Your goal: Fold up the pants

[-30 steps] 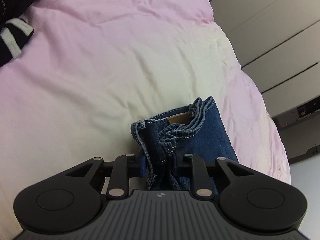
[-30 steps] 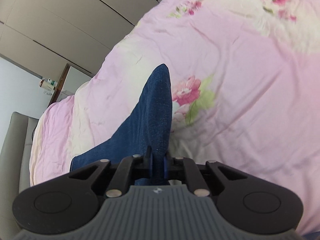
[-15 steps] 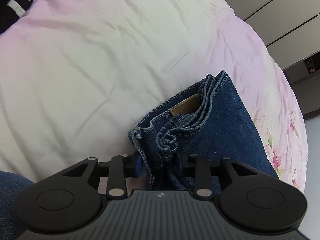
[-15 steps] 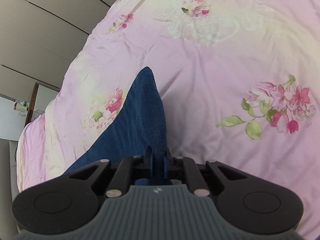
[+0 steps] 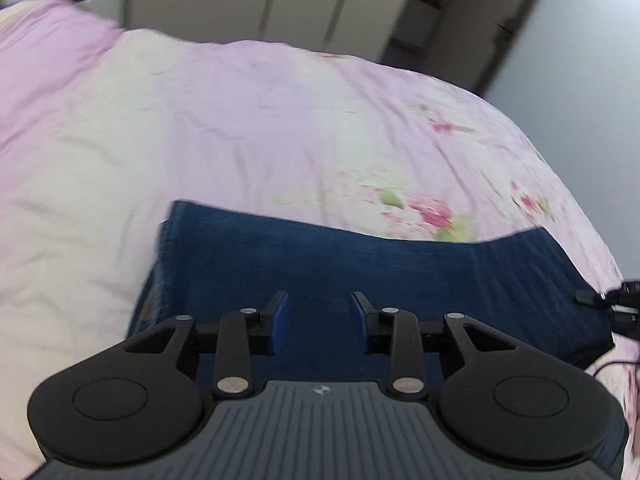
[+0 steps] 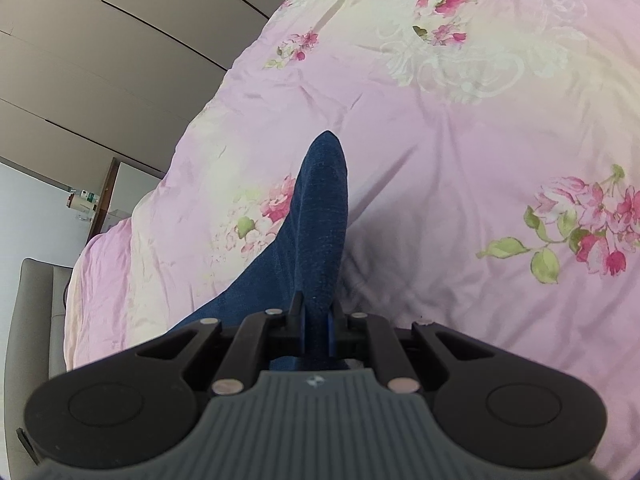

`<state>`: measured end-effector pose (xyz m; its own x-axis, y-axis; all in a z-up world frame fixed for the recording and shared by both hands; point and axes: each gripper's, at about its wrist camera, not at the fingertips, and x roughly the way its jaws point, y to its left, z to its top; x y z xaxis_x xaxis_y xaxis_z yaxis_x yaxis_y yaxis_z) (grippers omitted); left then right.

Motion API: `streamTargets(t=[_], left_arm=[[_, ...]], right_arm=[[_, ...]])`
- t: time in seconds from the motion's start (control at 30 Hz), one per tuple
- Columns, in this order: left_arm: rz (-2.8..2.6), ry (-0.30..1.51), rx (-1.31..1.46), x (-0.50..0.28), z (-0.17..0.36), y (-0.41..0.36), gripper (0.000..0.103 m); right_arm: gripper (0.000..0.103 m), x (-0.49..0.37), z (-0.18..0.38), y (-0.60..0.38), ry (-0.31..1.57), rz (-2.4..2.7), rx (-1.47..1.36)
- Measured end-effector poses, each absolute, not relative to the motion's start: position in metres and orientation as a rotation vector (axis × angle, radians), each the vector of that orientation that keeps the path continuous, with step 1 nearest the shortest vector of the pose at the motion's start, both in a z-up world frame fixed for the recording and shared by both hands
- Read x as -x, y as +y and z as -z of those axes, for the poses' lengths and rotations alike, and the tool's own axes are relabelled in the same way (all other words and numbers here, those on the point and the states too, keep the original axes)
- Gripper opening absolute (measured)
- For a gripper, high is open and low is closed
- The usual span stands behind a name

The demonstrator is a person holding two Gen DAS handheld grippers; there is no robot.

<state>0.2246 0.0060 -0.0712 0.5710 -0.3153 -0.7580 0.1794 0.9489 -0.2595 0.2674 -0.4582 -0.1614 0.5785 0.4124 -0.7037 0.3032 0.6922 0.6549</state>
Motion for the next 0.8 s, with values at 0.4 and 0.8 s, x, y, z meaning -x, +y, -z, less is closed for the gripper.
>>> streamTargets(t=[0.4,0.8], left_arm=[[0.572,0.976,-0.308,-0.321,0.144,-0.147,0.03],[0.59,1.024,-0.486,-0.329,0.163,-0.164,0.017]], right_arm=[[0.005,-0.273,0.154,-0.45,0.972,-0.177,-0.777],[0.005,-0.283,0.155,-0.445,0.965,-0.218,-0.759]])
